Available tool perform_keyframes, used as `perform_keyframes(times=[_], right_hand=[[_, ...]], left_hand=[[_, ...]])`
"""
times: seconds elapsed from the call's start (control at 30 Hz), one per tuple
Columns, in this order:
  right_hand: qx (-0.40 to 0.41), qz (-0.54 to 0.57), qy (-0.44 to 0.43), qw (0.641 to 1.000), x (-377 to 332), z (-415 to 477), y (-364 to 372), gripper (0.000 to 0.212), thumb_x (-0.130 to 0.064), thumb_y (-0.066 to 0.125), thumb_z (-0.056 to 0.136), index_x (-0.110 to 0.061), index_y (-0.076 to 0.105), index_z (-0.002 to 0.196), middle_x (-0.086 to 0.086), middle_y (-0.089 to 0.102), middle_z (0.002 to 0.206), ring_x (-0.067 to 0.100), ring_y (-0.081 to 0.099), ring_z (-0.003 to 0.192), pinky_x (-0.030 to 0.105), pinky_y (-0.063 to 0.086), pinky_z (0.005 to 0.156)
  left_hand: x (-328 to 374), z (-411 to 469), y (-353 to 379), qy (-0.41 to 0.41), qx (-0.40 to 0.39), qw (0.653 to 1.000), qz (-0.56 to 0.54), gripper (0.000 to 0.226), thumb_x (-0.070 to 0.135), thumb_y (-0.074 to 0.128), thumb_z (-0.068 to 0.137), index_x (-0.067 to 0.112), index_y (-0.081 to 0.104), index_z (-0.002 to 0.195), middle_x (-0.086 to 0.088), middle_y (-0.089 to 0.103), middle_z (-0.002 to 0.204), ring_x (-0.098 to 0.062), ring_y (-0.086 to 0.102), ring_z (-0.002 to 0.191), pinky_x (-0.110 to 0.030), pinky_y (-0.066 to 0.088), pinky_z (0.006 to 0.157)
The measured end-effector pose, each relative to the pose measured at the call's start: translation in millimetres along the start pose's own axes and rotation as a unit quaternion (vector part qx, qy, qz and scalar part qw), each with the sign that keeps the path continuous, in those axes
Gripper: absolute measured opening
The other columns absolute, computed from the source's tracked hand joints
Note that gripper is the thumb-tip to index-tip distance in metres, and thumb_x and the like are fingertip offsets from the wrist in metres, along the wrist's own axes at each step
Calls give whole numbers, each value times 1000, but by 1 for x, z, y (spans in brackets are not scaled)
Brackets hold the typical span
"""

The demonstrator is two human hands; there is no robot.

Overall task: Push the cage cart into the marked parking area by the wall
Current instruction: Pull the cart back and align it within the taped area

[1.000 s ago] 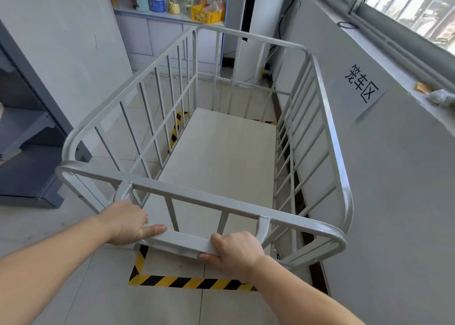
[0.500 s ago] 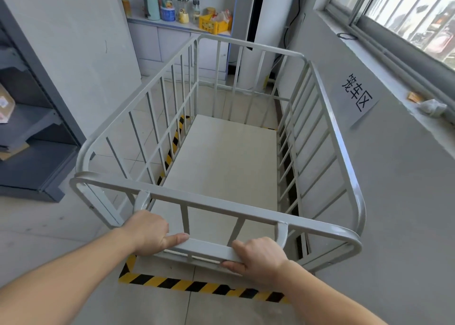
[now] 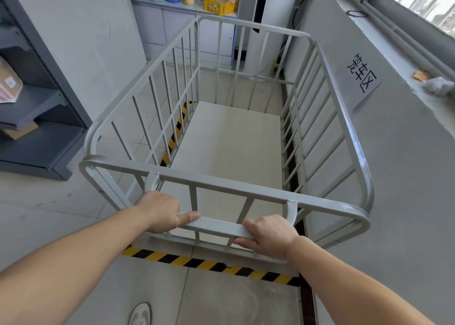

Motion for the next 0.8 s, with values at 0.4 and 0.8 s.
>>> perform_keyframes(times=[0.4, 0.8], right_hand=[[1, 1, -7, 1000, 32, -29, 12, 78, -82, -1, 66, -20, 42, 86, -3, 48, 62, 22, 51, 56, 34, 46, 56], [-8, 14, 5, 1000, 28, -27, 14, 84, -82, -2, 66, -17, 45, 90, -3, 47, 63, 21, 48, 56, 34, 42, 54]], left_hand=[[38, 14, 0, -9, 22, 1000, -8, 85, 82, -9, 68, 18, 46, 60, 3, 43, 56, -16, 44, 53, -33, 49, 68], [32, 11, 3, -16, -38, 999, -18, 78, 81, 0, 77, 17, 44, 61, 2, 43, 58, -17, 44, 55, -33, 45, 63]])
Point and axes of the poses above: each hand's wrist, its own z-axis towards the middle knuckle, its own y-axis out of the palm, x = y × z, the point moved 8 cm from there along z, towards the middle knuckle
